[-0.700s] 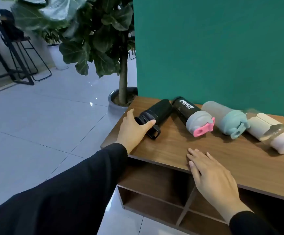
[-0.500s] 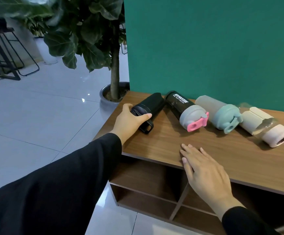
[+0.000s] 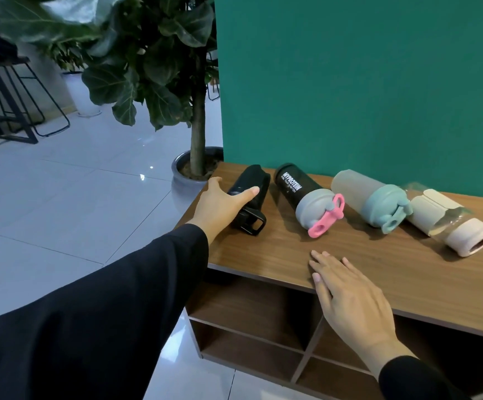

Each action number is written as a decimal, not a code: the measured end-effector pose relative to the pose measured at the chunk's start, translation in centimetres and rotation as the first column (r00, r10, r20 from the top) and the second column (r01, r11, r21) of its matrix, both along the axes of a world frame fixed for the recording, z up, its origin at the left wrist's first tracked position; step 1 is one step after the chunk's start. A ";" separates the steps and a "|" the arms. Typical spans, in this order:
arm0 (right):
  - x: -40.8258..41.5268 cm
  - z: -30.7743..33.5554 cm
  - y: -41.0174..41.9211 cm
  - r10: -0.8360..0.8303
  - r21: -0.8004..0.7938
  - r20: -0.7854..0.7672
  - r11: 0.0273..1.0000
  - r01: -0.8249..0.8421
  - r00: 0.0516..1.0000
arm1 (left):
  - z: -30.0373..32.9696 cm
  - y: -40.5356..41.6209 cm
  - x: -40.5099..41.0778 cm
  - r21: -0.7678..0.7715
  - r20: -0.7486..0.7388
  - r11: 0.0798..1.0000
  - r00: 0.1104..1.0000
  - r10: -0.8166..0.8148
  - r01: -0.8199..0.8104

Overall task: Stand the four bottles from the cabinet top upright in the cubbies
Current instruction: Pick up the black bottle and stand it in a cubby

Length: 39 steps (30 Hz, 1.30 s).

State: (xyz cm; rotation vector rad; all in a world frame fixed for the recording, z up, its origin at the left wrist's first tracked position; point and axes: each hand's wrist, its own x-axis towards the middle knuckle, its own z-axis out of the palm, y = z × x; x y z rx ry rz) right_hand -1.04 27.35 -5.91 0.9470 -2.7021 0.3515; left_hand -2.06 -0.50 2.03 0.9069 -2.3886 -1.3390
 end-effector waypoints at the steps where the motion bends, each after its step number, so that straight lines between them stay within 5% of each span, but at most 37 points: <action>1: -0.1 0.0 -0.1 0.000 -0.001 0.001 1.000 0.000 1.000 | 0.6 0.2 -0.5 -0.040 0.036 0.999 0.999 -0.014 0.015; 6: -0.3 -0.1 0.1 0.014 0.009 0.002 1.000 -0.014 1.000 | 1.6 0.9 -2.2 -0.073 0.223 0.994 0.973 -0.059 0.077; 18: 0.3 1.0 0.0 -0.039 -0.008 0.031 0.999 0.039 0.999 | 1.0 1.7 3.6 0.373 0.096 0.927 0.995 0.005 -0.041; 23: 1.1 2.7 -0.5 -0.073 -0.146 0.262 0.983 0.114 0.962 | 0.9 3.3 7.1 0.571 0.080 0.816 0.995 0.054 -0.091; 33: 5.3 4.6 -2.4 0.183 -0.497 0.436 0.865 0.067 0.881 | 1.8 5.8 11.8 0.667 0.070 0.729 0.987 0.148 -0.157; 39: 11.2 6.0 -2.5 0.466 -0.612 0.423 0.780 -0.134 0.778 | 4.0 9.7 17.7 0.785 -0.014 0.611 0.983 0.183 -0.103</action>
